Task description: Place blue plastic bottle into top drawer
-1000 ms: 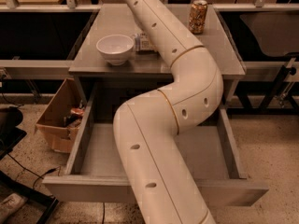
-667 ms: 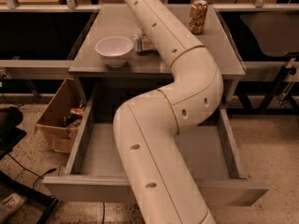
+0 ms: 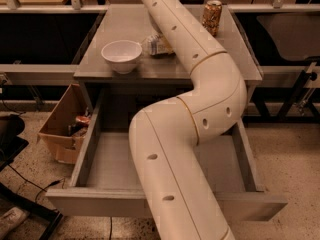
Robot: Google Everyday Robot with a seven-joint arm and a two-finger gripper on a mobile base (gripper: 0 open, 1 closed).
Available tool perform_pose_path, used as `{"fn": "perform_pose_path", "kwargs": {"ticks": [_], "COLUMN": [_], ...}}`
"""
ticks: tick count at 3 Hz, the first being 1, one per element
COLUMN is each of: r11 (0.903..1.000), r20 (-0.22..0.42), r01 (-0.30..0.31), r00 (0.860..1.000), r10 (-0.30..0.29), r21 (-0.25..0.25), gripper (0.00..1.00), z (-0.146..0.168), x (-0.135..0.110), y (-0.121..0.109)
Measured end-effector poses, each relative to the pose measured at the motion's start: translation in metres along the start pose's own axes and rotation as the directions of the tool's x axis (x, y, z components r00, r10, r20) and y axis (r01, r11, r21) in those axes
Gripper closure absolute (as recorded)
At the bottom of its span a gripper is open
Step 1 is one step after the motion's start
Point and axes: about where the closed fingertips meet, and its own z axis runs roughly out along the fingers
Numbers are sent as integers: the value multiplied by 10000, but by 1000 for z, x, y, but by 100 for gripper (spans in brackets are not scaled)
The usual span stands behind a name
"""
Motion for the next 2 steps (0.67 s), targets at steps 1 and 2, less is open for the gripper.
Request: {"fn": "perform_pose_path", "kwargs": {"ticks": [1, 2], "r11": [9945, 9775], "r20": [-171, -582], "r01": [-915, -1783], "r00": [9956, 9809], "r10": [925, 1857], "r21": [518, 1127], "gripper": [100, 100], "z": [-13, -44], "x": [42, 91], "y": [4, 10]}}
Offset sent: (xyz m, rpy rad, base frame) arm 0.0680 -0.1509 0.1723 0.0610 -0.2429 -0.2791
